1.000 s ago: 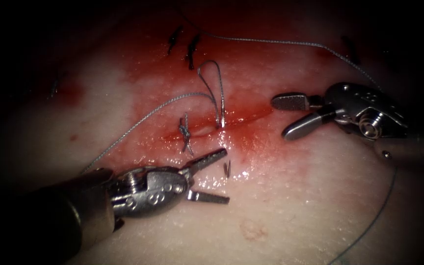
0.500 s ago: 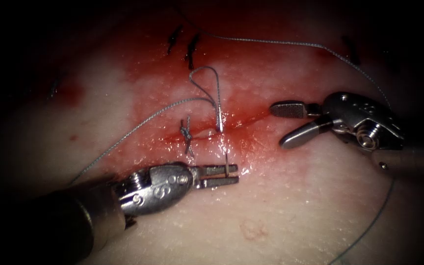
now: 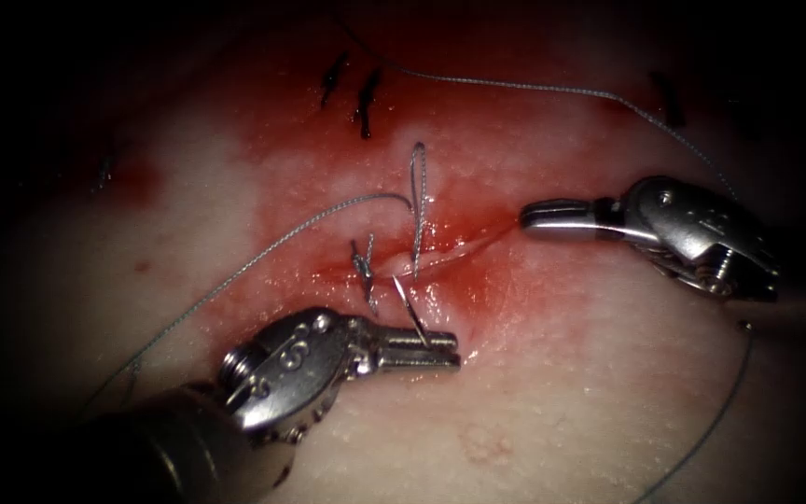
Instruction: Wound Closure
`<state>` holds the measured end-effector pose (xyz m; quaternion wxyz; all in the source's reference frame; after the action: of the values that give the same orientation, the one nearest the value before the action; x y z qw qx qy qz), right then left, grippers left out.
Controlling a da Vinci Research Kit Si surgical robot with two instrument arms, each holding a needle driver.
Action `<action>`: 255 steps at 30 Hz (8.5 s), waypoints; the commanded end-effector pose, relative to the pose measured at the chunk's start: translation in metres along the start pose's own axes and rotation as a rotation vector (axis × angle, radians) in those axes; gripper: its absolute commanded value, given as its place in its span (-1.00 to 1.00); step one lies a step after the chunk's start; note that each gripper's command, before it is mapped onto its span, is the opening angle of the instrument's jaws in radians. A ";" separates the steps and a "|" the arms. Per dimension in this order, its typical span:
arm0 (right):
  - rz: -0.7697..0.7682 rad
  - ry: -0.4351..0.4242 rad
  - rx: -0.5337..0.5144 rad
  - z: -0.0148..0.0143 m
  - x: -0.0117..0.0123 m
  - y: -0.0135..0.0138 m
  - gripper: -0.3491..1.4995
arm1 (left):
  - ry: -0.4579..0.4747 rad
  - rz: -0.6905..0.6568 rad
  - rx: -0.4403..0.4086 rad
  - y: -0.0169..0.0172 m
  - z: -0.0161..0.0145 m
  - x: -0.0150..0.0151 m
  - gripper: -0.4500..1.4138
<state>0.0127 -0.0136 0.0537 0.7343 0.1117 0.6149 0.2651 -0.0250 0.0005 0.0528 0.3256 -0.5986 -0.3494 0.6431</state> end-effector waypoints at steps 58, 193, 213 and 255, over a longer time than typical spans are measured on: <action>-0.231 -0.261 0.086 0.0092 -0.0042 -0.0086 -0.89 | -0.031 0.641 0.203 0.0227 -0.0017 0.0086 -1.00; -0.345 -0.312 -0.044 0.0015 0.0112 -0.0189 0.31 | -0.011 0.723 0.649 0.0091 -0.0174 0.0106 -1.00; -0.089 -0.373 -0.151 0.0077 -0.0011 -0.0093 0.29 | 0.002 0.739 0.652 0.0081 -0.0158 0.0096 -1.00; -0.322 -0.611 0.249 0.0067 0.0109 -0.0367 -1.00 | -0.027 0.757 0.656 0.0044 -0.0189 0.0082 -1.00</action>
<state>0.0287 -0.0368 0.0275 0.8976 0.1770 0.4030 0.0225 -0.0063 0.0060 0.0433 0.2362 -0.5404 0.1090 0.8002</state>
